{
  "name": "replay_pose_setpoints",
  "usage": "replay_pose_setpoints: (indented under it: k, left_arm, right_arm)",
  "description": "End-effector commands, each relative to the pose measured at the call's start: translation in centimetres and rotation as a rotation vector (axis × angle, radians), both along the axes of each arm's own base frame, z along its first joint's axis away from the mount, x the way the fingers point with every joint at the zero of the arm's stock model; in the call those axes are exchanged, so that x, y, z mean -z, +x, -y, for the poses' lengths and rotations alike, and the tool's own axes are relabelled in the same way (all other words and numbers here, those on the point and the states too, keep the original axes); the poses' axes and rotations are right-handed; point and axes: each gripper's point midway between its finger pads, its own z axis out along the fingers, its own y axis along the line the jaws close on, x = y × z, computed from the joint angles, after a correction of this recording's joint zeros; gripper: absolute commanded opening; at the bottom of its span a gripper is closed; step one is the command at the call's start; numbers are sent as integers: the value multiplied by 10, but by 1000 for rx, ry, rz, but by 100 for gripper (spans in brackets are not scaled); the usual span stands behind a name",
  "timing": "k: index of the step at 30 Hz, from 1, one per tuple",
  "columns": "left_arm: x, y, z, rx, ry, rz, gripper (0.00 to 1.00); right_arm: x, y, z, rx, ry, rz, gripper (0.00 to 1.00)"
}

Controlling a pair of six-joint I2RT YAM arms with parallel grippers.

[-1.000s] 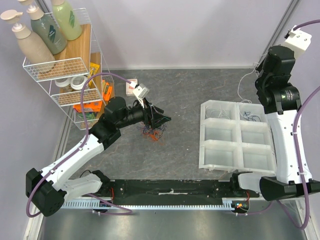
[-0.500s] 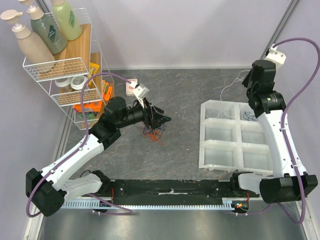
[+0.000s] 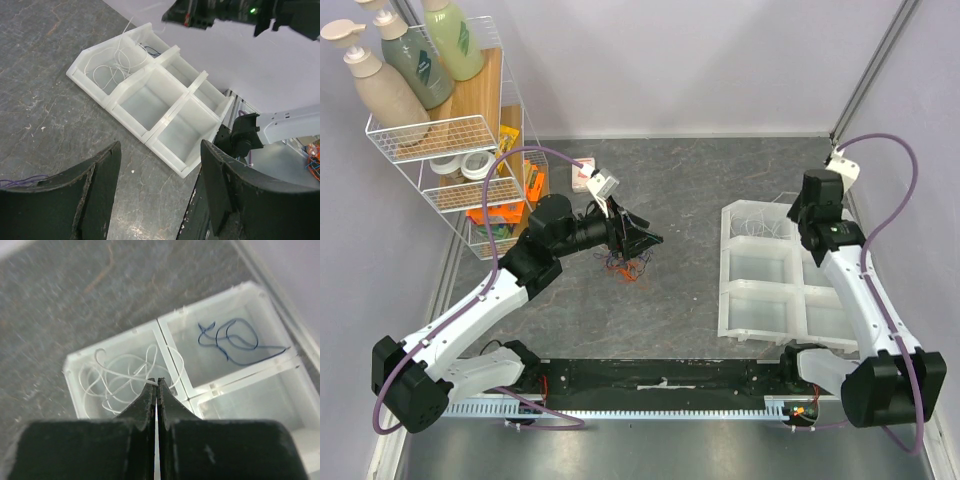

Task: Untangle the cables

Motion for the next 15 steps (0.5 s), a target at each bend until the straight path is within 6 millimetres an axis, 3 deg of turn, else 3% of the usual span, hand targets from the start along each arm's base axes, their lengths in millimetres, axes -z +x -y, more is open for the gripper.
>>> replay_pose_setpoints:
  k: [1, 6, 15]
  left_arm:
    - [-13, -4, 1, 21, -37, 39, 70]
    - [-12, -3, 0, 15, -31, 43, 70]
    - [-12, -3, 0, 17, -30, 47, 70]
  right_arm:
    - [38, 13, -15, -49, 72, -34, 0]
    - [81, 23, -25, -102, 99, -117, 0]
    - [119, 48, -27, -148, 59, -243, 1]
